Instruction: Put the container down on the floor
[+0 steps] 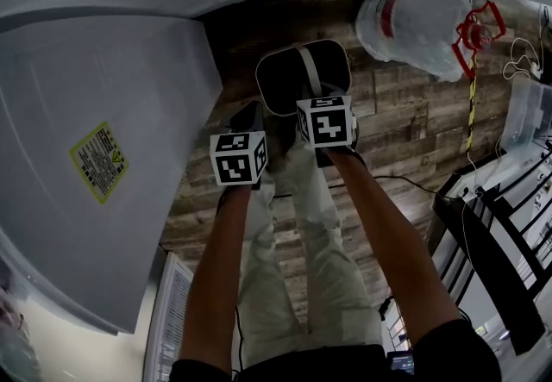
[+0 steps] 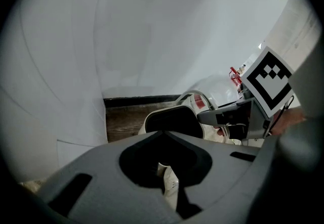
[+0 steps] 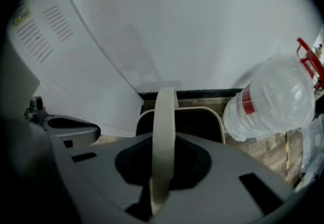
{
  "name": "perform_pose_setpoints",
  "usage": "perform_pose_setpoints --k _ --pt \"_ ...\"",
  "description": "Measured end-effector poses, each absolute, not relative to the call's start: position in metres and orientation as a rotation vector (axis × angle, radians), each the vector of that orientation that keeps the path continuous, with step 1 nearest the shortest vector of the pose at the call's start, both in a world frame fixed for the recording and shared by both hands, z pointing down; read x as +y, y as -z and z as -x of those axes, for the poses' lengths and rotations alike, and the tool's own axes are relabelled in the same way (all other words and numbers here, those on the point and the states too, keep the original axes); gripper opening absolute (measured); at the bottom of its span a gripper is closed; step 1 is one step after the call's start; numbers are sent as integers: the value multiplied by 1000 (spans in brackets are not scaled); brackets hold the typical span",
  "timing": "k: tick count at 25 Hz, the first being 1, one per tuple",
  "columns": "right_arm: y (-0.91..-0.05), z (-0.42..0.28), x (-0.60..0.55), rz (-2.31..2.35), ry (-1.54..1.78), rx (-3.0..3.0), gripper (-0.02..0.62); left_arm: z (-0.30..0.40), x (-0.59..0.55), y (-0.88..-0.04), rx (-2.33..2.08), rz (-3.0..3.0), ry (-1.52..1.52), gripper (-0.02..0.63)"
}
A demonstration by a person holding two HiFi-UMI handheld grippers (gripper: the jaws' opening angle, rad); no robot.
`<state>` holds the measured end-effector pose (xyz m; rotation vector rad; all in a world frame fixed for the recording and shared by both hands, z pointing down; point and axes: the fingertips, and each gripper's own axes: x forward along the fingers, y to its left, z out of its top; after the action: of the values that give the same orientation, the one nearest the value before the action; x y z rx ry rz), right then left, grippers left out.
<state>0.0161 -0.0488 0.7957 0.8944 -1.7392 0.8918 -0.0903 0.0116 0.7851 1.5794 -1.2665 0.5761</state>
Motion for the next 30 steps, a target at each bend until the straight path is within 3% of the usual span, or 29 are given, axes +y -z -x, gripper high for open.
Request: perform_pose_setpoints --k 30 --pt "-873 -2 -81 -892 -961 -1734 34 95 -3 -849 -1257 -1560 -568 15"
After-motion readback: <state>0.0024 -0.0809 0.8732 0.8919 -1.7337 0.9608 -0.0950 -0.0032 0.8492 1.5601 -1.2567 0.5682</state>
